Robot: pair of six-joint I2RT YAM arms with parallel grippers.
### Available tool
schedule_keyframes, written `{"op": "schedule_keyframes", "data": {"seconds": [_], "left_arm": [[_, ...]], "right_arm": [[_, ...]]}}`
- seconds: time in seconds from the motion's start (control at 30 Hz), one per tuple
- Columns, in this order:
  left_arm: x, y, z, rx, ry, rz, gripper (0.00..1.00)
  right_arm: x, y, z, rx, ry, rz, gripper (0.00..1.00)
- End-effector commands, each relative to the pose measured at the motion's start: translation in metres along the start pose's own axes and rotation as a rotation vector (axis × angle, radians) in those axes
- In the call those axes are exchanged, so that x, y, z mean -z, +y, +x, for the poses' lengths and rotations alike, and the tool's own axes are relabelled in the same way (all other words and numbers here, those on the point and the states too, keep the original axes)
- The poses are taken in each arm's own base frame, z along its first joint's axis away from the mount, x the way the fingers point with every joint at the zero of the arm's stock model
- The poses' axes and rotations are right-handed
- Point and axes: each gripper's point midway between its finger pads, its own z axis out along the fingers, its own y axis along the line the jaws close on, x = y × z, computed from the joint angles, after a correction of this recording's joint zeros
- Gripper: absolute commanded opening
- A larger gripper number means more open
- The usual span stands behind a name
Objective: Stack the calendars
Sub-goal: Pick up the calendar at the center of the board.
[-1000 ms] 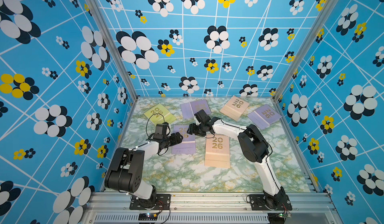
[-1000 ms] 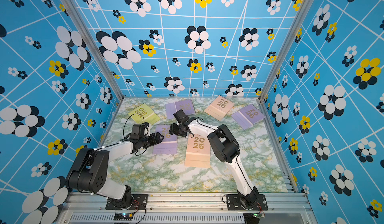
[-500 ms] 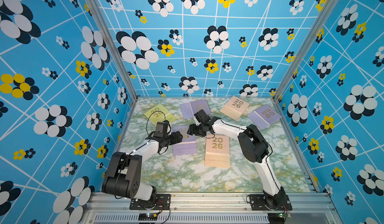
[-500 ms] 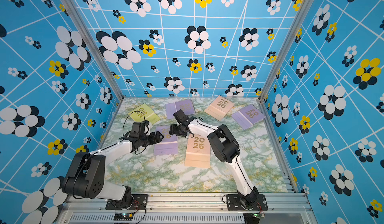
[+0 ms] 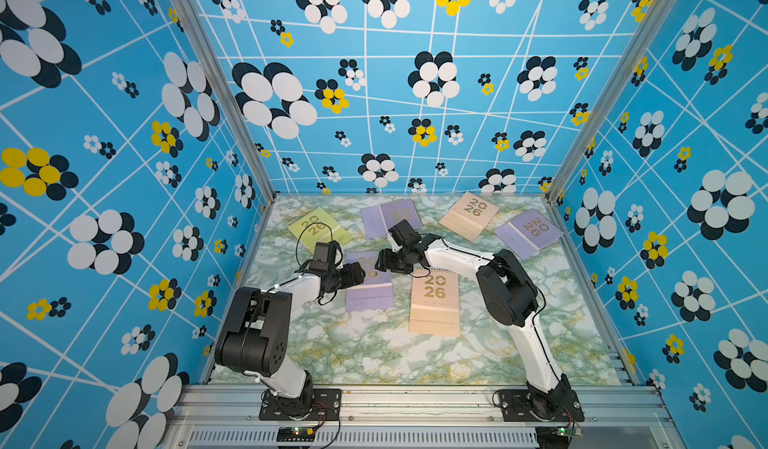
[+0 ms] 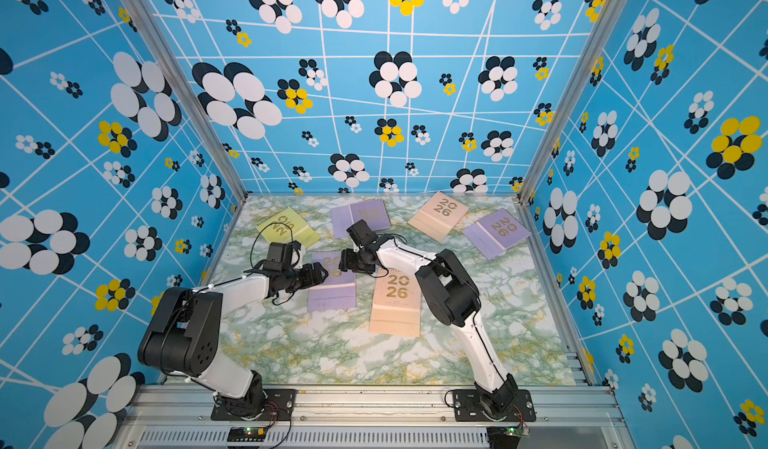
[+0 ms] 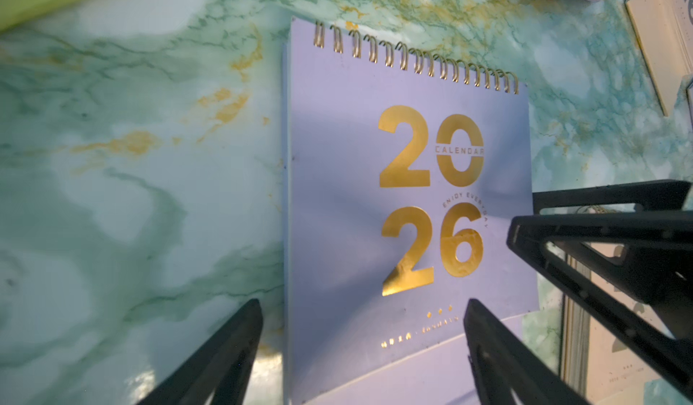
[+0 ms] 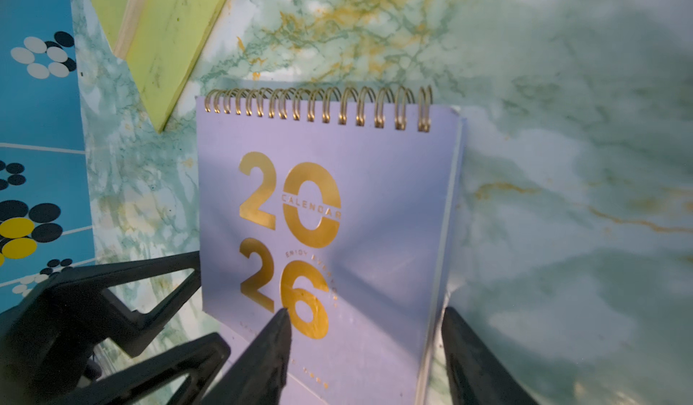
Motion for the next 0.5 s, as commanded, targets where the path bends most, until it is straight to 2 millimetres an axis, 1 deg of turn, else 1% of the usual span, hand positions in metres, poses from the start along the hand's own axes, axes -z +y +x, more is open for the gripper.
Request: {"op": "schedule_keyframes", "data": {"seconds": [0.0, 0.2, 0.33, 0.47], "left_arm": [[-0.003, -0.006, -0.009, -0.008, -0.011, 0.031, 0.86], [-0.008, -0.011, -0.007, 0.006, -0.005, 0.070, 0.85], [-0.008, -0.014, -0.006, 0.010, -0.002, 0.090, 0.84], [-0.007, -0.017, -0.005, 0.010, -0.007, 0.111, 0.84]], "right_arm": [[-0.003, -0.014, 0.027, -0.008, 0.091, 0.043, 0.65], [-0.008, -0.007, 0.031, 0.001, 0.121, -0.001, 0.65], [-0.007, 0.005, 0.029, 0.020, 0.126, -0.063, 0.64], [0.003, 0.023, 0.024, 0.048, 0.099, -0.144, 0.61]]}}
